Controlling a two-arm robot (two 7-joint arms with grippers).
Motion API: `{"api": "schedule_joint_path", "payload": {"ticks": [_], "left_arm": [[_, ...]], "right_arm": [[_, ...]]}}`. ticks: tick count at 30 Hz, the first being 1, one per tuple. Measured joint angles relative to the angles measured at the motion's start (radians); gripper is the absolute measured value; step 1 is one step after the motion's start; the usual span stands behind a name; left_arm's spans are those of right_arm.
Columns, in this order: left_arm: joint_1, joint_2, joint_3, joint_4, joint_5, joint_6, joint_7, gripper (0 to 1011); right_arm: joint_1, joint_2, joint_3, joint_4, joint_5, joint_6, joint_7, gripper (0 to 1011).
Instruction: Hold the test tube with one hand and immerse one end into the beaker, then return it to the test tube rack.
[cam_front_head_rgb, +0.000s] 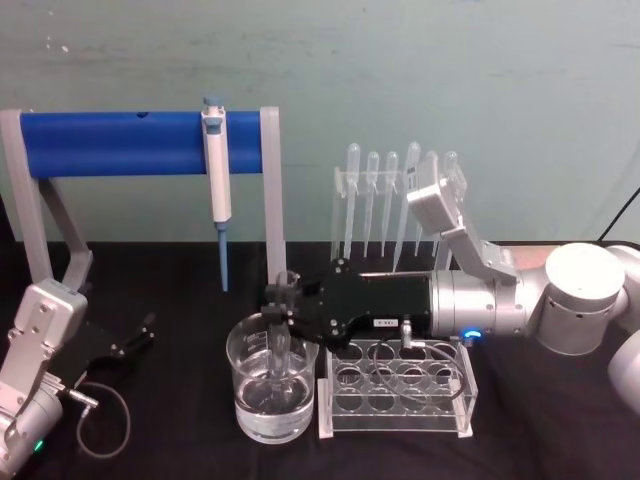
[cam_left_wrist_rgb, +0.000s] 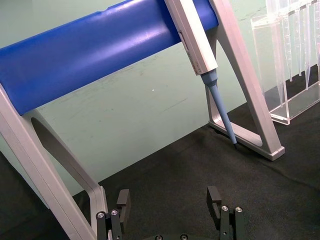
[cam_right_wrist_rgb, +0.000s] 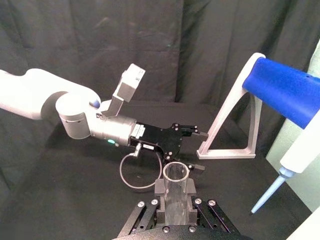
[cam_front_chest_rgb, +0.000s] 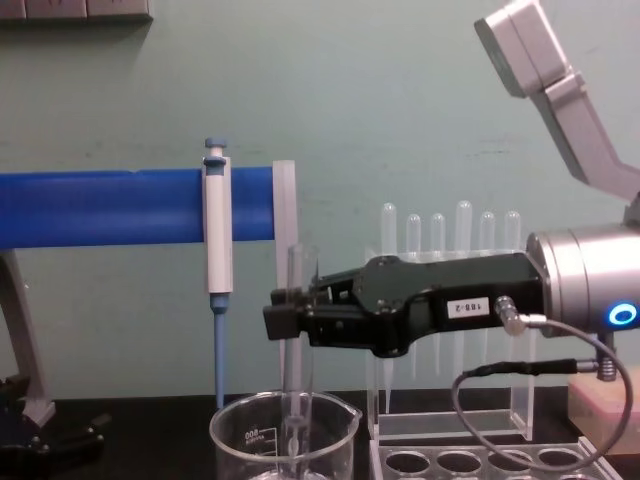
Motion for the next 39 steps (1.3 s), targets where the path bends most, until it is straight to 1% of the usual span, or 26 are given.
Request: {"api": "schedule_joint_path", "payload": {"ticks": [10, 19, 26, 30, 39], "left_arm": [[0.0, 0.0, 0.0, 0.0, 0.0, 0.0, 0.0, 1000], [0.0, 0.0, 0.0, 0.0, 0.0, 0.0, 0.0, 1000], [0.0, 0.0, 0.0, 0.0, 0.0, 0.0, 0.0, 1000], [0.0, 0.0, 0.0, 0.0, 0.0, 0.0, 0.0, 1000], [0.0, 0.0, 0.0, 0.0, 0.0, 0.0, 0.0, 1000]], "right_arm": [[-0.018, -0.013, 0.004, 0.013, -0.021, -0.029, 0.003, 226], [-0.029, -0.013, 0.011, 0.014, -0.041, -0.047, 0.003, 226], [-0.034, -0.017, 0.014, 0.024, -0.051, -0.061, 0.004, 226], [-0.037, -0.025, 0.016, 0.037, -0.058, -0.071, 0.005, 226], [-0.039, -0.03, 0.016, 0.045, -0.061, -0.075, 0.009, 226]]}}
